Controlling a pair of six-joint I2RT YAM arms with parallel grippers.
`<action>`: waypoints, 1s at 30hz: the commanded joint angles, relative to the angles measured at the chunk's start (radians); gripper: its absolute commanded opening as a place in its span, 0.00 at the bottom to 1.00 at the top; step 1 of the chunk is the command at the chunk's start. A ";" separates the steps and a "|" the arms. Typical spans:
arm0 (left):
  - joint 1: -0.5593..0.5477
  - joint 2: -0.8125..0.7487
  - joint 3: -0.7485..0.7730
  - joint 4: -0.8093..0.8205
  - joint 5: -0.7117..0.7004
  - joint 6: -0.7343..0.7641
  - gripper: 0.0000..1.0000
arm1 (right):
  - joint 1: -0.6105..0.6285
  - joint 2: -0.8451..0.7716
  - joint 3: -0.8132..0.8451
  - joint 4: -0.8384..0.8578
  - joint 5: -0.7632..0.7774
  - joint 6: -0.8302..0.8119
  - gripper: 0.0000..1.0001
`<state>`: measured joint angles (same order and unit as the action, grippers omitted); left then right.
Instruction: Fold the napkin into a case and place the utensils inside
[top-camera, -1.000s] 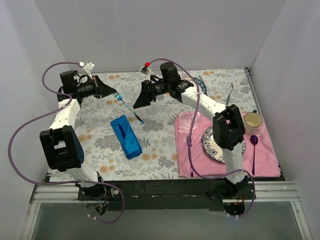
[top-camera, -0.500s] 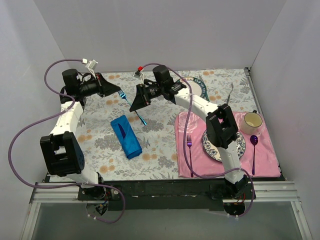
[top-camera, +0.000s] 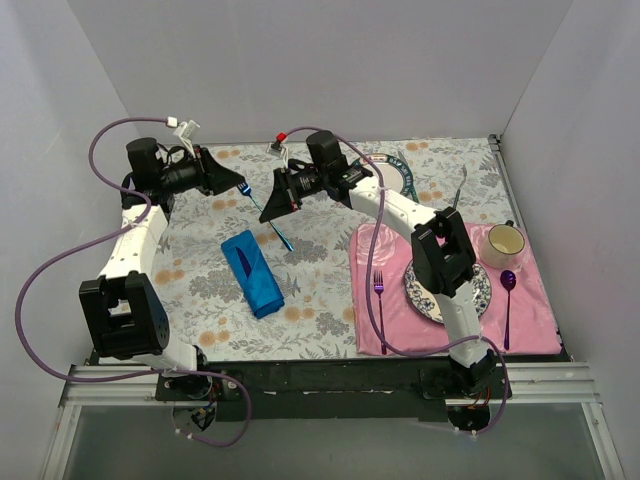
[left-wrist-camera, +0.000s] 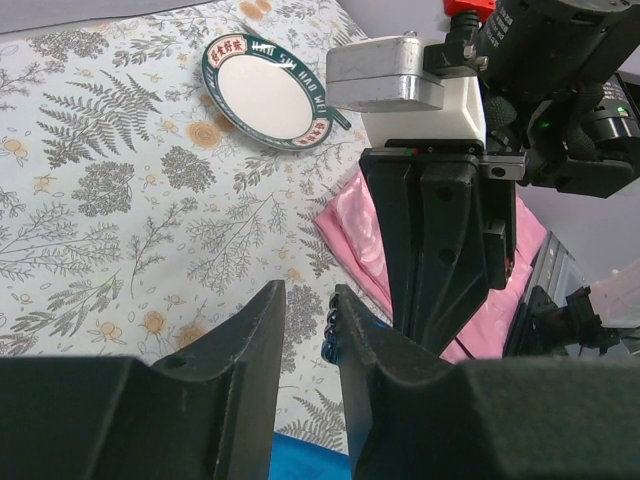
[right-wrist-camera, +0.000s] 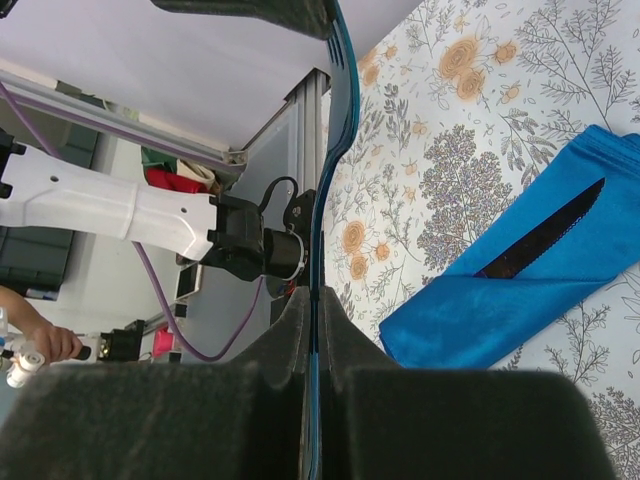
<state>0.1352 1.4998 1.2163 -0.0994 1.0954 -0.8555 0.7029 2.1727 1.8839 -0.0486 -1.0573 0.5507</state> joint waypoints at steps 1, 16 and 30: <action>0.000 -0.036 -0.003 -0.040 -0.012 0.042 0.24 | 0.004 -0.040 -0.009 0.039 -0.018 0.009 0.01; 0.012 -0.013 0.002 -0.040 0.032 0.009 0.00 | -0.011 -0.034 -0.034 0.142 -0.046 0.083 0.64; 0.185 0.304 0.254 -0.365 0.224 0.366 0.00 | -0.126 -0.120 -0.089 -0.115 0.022 -0.182 0.99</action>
<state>0.2878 1.7256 1.3537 -0.2592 1.2213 -0.6834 0.6048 2.1475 1.8198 -0.0742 -1.0485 0.4870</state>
